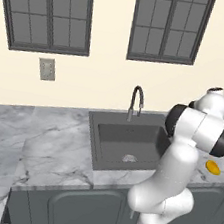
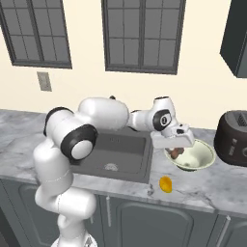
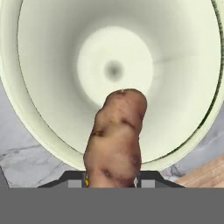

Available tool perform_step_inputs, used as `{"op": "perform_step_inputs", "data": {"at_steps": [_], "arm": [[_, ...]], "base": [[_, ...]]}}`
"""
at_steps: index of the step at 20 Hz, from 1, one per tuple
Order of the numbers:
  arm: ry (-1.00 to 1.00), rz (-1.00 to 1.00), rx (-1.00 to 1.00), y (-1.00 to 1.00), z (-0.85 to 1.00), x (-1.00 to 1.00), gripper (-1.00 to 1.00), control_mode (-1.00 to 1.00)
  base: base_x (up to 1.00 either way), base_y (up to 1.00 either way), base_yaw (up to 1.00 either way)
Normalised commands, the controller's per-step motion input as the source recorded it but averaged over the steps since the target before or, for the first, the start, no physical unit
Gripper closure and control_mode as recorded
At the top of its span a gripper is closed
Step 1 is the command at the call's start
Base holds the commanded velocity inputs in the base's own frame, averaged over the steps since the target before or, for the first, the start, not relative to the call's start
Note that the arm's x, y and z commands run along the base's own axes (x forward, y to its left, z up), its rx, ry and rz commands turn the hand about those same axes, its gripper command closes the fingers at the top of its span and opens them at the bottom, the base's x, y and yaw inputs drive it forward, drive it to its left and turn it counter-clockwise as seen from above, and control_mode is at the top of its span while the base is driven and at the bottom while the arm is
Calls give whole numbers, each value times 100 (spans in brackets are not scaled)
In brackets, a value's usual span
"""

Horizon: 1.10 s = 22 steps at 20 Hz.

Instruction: Pick the potato from the sink and place it in the bowl. Then pick the bowl and place it in the microwave. Then close the microwave door and press the start button.

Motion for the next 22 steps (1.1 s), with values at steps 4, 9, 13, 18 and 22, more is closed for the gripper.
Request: {"op": "perform_step_inputs", "data": {"at_steps": [4,9,13,18,22], "arm": [[8,9,0,-18,0,39,100,-100],[7,10,0,-20,-21,42,100,-100],[3,9,2,-27,-18,45,100,-100],[1,9,4,-28,-22,19,100,-100],[0,5,6,-6,-32,0,100,-100]], "base": [[0,0,0],[0,0,0],[0,0,0],[0,0,0],[0,0,0]]}}
